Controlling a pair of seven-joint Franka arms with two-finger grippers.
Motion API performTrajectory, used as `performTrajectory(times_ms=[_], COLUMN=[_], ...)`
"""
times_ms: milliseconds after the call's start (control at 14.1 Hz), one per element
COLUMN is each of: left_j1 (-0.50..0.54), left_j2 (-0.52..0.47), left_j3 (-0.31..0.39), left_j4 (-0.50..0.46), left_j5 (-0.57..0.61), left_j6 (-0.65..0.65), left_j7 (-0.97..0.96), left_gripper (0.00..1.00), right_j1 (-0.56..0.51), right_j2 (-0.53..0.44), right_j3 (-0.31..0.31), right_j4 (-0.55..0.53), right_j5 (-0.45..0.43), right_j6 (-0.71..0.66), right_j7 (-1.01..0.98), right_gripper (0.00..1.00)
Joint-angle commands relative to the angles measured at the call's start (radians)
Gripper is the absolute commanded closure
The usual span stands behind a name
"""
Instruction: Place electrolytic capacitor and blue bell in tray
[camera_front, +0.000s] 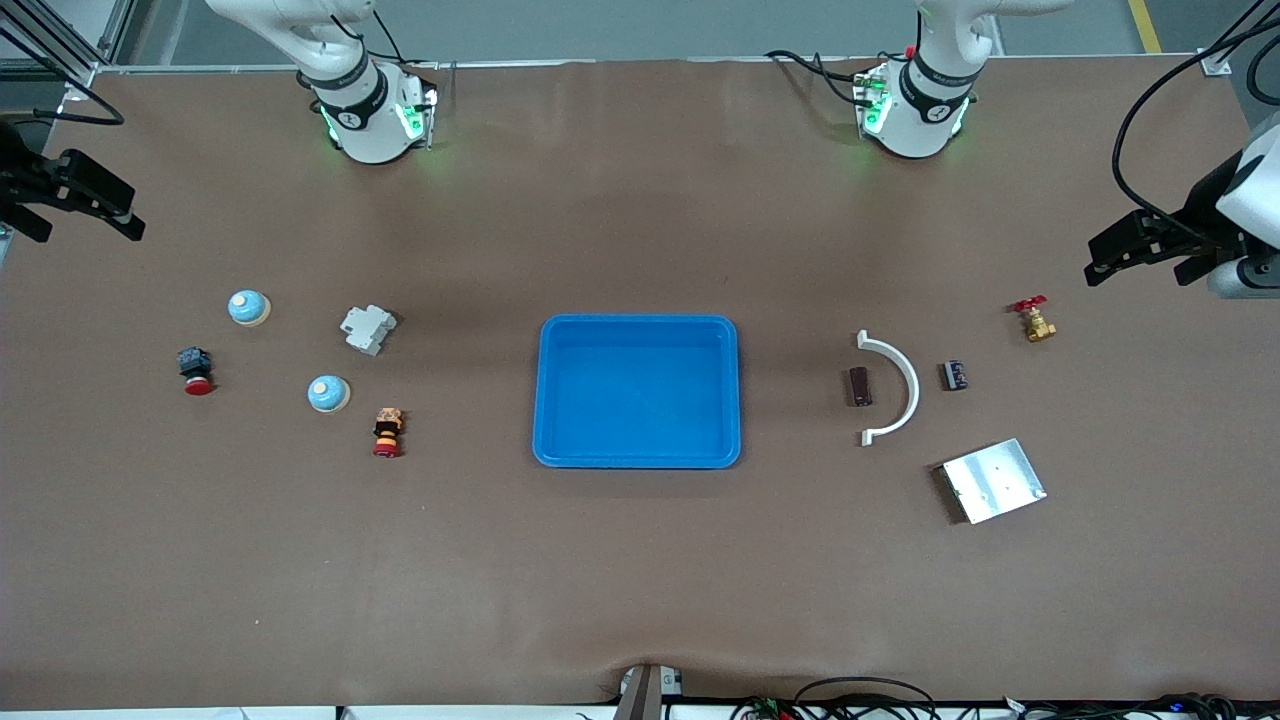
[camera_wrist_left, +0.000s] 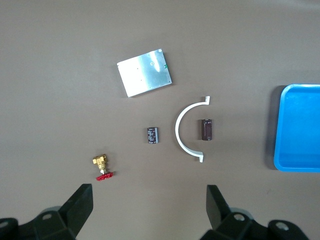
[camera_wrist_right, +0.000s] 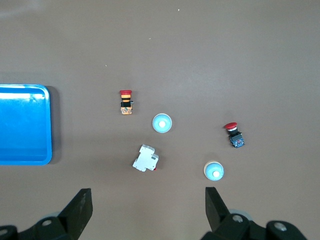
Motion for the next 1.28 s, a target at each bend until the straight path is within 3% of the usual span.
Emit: performTrajectory(times_ms=[0, 711, 1209], left_j1=[0.008, 0.006, 0.02], left_j2=[0.034, 0.154, 0.249], left_j3=[0.001, 0.006, 0.006], left_j4=[0.028, 0.031, 0.015], left_j5=[0.002, 0.011, 0.012], left_j6=[-0.023, -0.016, 0.061], left_j7=[0.001, -0.001, -0.002], left_gripper=[0.0, 0.0, 0.0], right_j1=[-0.005, -0.008, -0.007], right_j2=[-0.011, -0.013, -0.013], right_j3=[0.004, 0.001, 0.003], right_j4=[-0.001, -0.001, -0.004], right_j5=[-0.012, 0.002, 0.002], right_j6=[-0.001, -0.001, -0.006], right_j7=[0.005, 0.045, 0.052], right_gripper=[0.0, 0.0, 0.0])
